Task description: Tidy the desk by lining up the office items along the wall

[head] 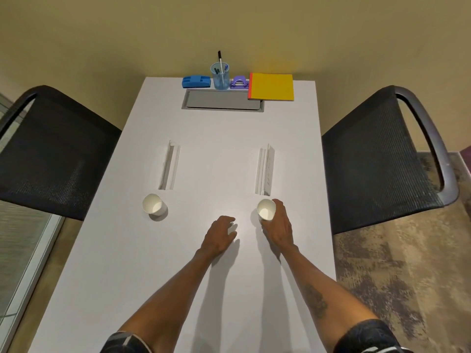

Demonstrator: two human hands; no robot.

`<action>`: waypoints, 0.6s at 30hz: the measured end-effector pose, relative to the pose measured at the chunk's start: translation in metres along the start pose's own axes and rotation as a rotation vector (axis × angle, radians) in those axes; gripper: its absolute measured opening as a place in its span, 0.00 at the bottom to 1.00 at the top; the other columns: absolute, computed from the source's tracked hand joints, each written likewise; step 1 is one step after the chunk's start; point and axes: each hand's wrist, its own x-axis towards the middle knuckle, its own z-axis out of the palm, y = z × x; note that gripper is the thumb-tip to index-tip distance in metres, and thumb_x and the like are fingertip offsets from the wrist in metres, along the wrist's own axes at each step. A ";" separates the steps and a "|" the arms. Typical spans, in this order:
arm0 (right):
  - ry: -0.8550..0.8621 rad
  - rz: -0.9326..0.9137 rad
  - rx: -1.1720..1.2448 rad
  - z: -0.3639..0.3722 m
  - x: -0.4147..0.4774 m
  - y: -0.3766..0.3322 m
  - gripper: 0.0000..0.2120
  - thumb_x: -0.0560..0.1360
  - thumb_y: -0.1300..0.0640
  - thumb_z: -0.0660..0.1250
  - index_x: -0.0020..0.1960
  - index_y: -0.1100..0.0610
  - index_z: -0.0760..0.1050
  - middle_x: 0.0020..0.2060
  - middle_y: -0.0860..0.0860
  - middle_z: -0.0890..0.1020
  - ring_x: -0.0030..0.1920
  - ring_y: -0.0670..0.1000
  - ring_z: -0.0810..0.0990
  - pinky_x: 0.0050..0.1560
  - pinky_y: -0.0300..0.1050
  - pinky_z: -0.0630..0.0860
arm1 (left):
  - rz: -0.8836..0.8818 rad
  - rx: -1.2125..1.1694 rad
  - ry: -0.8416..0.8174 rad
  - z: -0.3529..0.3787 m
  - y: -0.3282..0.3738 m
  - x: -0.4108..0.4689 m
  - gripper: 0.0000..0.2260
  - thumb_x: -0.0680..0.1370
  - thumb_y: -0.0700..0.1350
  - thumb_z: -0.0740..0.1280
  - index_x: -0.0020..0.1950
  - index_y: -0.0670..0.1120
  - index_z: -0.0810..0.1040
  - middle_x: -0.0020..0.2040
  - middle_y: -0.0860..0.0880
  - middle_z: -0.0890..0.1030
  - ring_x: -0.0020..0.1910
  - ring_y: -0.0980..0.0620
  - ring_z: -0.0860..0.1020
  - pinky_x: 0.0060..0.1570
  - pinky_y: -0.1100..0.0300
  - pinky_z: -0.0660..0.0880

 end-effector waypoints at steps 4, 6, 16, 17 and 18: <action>-0.018 0.006 -0.006 0.004 0.002 0.000 0.25 0.70 0.56 0.70 0.63 0.45 0.64 0.58 0.44 0.74 0.57 0.53 0.75 0.51 0.43 0.68 | 0.004 0.004 -0.005 0.000 -0.001 0.004 0.20 0.78 0.44 0.65 0.70 0.45 0.71 0.68 0.49 0.72 0.65 0.52 0.75 0.61 0.65 0.66; -0.028 0.006 -0.012 0.007 0.004 0.001 0.26 0.70 0.56 0.70 0.65 0.45 0.64 0.60 0.45 0.74 0.58 0.53 0.75 0.52 0.43 0.69 | 0.009 0.005 0.006 0.000 -0.003 0.004 0.20 0.78 0.44 0.65 0.69 0.45 0.71 0.68 0.49 0.72 0.65 0.53 0.75 0.61 0.65 0.66; -0.024 0.006 -0.068 0.018 0.004 0.004 0.28 0.73 0.54 0.69 0.69 0.48 0.62 0.62 0.49 0.72 0.62 0.56 0.74 0.55 0.45 0.69 | 0.034 0.004 0.034 -0.001 -0.014 -0.004 0.19 0.78 0.43 0.65 0.69 0.45 0.71 0.68 0.49 0.72 0.65 0.52 0.75 0.62 0.63 0.67; -0.021 0.002 -0.077 0.018 0.003 0.002 0.28 0.73 0.55 0.69 0.70 0.49 0.62 0.63 0.50 0.72 0.63 0.57 0.74 0.56 0.46 0.70 | 0.026 -0.001 0.035 -0.003 -0.014 -0.006 0.19 0.79 0.43 0.65 0.69 0.45 0.71 0.68 0.49 0.73 0.65 0.53 0.75 0.61 0.64 0.67; -0.019 0.002 -0.080 0.018 0.004 0.003 0.29 0.74 0.55 0.69 0.71 0.49 0.61 0.64 0.51 0.71 0.64 0.57 0.73 0.58 0.47 0.70 | 0.023 -0.005 0.039 -0.003 -0.016 -0.007 0.18 0.79 0.43 0.65 0.69 0.45 0.71 0.68 0.49 0.73 0.65 0.53 0.75 0.61 0.64 0.67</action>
